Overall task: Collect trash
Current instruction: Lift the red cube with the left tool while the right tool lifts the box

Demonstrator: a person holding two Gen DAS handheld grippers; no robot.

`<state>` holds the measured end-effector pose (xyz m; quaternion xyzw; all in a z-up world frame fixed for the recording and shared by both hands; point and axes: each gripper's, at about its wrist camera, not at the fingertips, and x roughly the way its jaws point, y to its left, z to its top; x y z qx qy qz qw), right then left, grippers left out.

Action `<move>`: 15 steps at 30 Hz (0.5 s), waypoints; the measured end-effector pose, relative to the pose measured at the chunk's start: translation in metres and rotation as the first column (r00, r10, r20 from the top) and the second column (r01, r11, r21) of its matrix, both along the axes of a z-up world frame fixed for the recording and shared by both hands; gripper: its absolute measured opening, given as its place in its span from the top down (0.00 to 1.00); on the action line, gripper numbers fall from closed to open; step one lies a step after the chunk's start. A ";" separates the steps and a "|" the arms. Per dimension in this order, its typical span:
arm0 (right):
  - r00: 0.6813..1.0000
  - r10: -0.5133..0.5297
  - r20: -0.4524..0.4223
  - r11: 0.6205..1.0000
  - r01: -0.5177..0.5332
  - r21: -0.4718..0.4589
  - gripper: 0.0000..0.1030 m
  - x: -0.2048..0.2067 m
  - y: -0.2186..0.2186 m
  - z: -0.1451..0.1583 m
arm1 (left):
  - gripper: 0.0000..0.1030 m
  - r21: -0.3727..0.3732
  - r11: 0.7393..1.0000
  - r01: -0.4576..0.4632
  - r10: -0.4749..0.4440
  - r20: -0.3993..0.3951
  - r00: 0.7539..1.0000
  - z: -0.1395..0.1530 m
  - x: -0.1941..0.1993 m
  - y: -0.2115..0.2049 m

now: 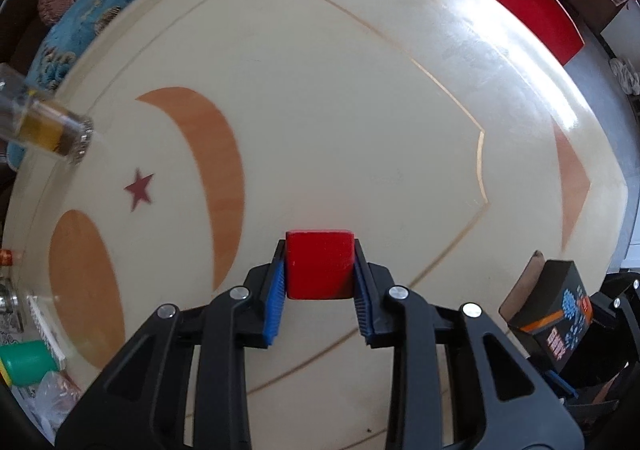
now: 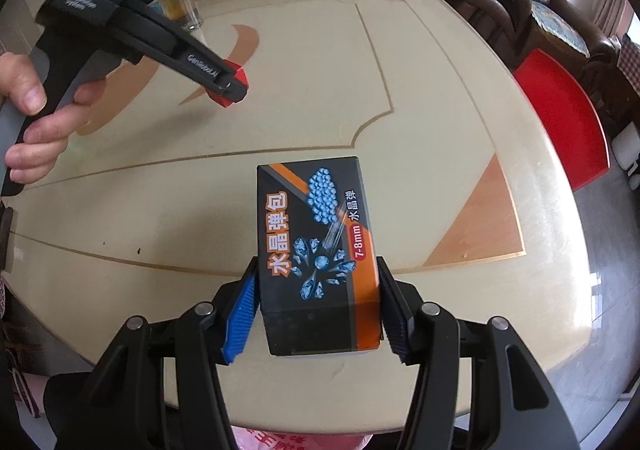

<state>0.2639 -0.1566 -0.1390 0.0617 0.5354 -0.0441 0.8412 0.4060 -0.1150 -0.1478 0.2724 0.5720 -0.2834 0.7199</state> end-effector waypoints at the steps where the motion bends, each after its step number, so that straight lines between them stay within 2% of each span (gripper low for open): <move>1: 1.000 0.003 0.004 1.000 -0.003 -0.001 0.48 -0.002 0.001 0.002 | 0.71 0.002 1.000 0.000 0.000 0.007 1.000 0.002 -0.003 -0.002; 4: 1.000 0.010 0.017 1.000 -0.010 -0.002 0.48 -0.004 0.003 0.008 | 0.71 0.005 1.000 -0.004 0.004 0.030 1.000 0.013 -0.019 0.002; 9: 0.999 0.025 0.037 1.000 -0.025 -0.014 0.48 -0.013 0.004 0.021 | 0.71 -0.017 1.000 -0.023 0.024 0.066 0.998 0.051 -0.037 0.030; 15: 0.997 0.041 0.069 0.999 -0.040 -0.011 0.48 -0.028 0.010 0.040 | 0.71 -0.050 0.997 -0.054 0.059 0.107 0.993 0.075 -0.048 0.068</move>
